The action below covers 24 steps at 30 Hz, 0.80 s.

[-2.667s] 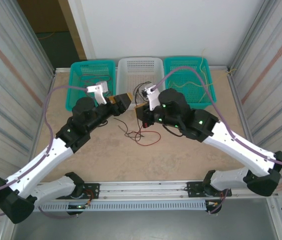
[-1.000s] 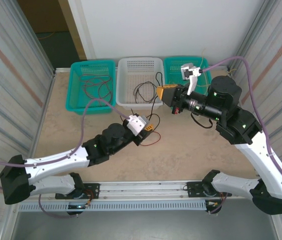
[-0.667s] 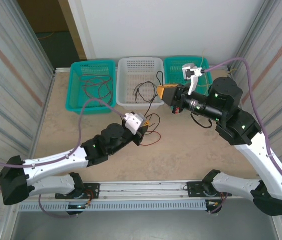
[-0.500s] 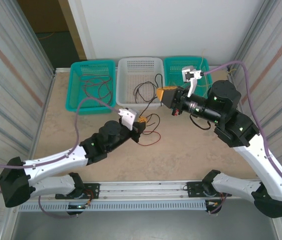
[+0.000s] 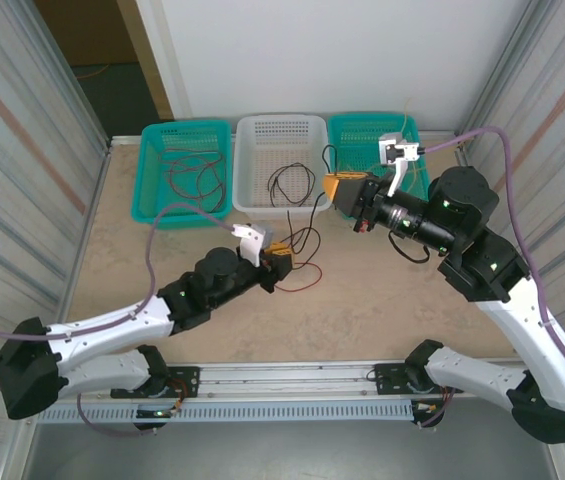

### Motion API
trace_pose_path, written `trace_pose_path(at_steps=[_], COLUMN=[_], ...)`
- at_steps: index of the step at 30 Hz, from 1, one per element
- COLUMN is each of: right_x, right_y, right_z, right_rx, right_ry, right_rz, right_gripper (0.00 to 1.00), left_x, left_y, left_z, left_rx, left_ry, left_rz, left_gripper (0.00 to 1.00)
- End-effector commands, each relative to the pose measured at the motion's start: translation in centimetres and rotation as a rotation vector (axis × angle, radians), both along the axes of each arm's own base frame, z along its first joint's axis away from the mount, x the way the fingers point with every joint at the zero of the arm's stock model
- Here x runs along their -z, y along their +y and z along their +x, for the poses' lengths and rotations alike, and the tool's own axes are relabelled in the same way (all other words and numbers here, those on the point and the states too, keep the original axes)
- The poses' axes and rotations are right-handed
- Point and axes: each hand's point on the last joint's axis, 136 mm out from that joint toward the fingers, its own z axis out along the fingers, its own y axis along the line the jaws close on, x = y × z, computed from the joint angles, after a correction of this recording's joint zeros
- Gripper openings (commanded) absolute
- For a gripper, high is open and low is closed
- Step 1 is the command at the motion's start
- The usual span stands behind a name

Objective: Untangle the cables

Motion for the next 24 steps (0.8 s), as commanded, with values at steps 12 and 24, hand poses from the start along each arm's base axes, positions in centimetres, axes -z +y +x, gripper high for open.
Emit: trace_pose_path(at_steps=[12,24], right_x=[0.0,1.9], right_y=[1.6,3.4], right_z=[4.4,15.6], right_rx=[0.034,0.113], right_ry=[0.031,0.092], right_rz=[-0.035,-0.097], right_gripper=[0.00,0.00], left_x=[2.3,5.8], left_y=[7.2,14.4], left_z=[0.5,-0.3], left_rx=[-0.278,-0.544], left_ry=[0.115,0.303], left_rz=[0.054,0.142], left_gripper=[0.64,0.66])
